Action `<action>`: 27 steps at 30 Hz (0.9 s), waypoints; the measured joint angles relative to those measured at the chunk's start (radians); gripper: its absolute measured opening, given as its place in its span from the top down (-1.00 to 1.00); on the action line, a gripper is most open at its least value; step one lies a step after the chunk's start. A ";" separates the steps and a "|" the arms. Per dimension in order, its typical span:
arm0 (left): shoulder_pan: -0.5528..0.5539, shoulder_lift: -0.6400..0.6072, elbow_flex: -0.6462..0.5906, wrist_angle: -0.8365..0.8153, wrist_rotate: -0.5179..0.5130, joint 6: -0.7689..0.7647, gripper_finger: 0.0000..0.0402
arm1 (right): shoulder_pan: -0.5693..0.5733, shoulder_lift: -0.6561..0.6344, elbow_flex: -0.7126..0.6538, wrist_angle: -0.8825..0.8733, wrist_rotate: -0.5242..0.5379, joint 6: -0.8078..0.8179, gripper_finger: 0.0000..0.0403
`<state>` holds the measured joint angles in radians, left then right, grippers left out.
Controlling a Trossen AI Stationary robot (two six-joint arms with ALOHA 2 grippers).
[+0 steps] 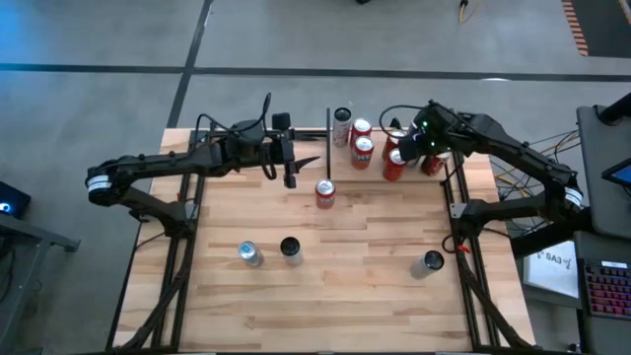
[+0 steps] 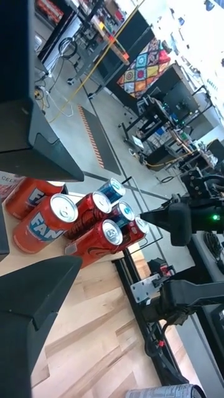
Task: Place canned beverage on shelf
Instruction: Put the right blue soda can on the shelf aligned with the other blue soda can
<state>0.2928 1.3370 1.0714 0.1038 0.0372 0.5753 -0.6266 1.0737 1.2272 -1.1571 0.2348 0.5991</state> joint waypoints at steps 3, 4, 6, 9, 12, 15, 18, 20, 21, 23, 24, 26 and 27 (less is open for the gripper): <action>0.000 -0.011 0.000 -0.001 0.000 0.008 0.05 | 0.000 0.000 0.007 -0.027 -0.004 0.004 0.96; 0.000 -0.015 0.000 0.000 0.000 0.009 0.05 | 0.000 0.000 0.006 -0.029 -0.005 0.009 0.96; 0.001 -0.022 0.000 -0.001 0.000 0.009 0.05 | 0.000 0.005 -0.001 -0.046 -0.007 0.018 0.96; 0.002 -0.032 0.000 -0.001 0.000 0.009 0.05 | 0.000 0.023 -0.006 -0.088 -0.009 0.034 0.96; 0.004 -0.038 0.000 -0.001 0.000 0.010 0.05 | 0.000 0.040 -0.012 -0.105 -0.009 0.037 0.96; 0.005 -0.040 0.000 -0.005 0.000 0.010 0.05 | 0.000 0.061 -0.018 -0.102 -0.009 0.037 0.96; 0.005 -0.040 0.000 -0.005 -0.001 0.010 0.05 | 0.000 0.083 -0.021 -0.099 -0.001 0.035 0.96; 0.006 -0.041 0.000 -0.009 -0.002 0.012 0.05 | 0.000 0.098 -0.021 -0.097 0.001 0.031 0.96; 0.006 -0.042 0.000 -0.009 -0.002 0.014 0.05 | 0.000 0.105 -0.021 -0.095 0.003 0.029 0.96; 0.006 -0.043 0.000 -0.009 -0.002 0.015 0.05 | 0.000 0.118 -0.021 -0.094 0.019 0.028 0.96; 0.006 -0.043 0.000 -0.009 -0.002 0.015 0.05 | 0.000 0.124 -0.021 -0.094 0.028 0.027 0.96; 0.006 -0.043 0.000 -0.009 -0.002 0.015 0.05 | 0.000 0.133 -0.021 -0.094 0.046 0.026 0.96; 0.006 -0.043 0.000 -0.009 -0.002 0.015 0.05 | 0.000 0.136 -0.021 -0.094 0.051 0.026 0.96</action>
<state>0.2985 1.2942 1.0714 0.0948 0.0349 0.5903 -0.6270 1.2097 1.2060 -1.2514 0.2861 0.6247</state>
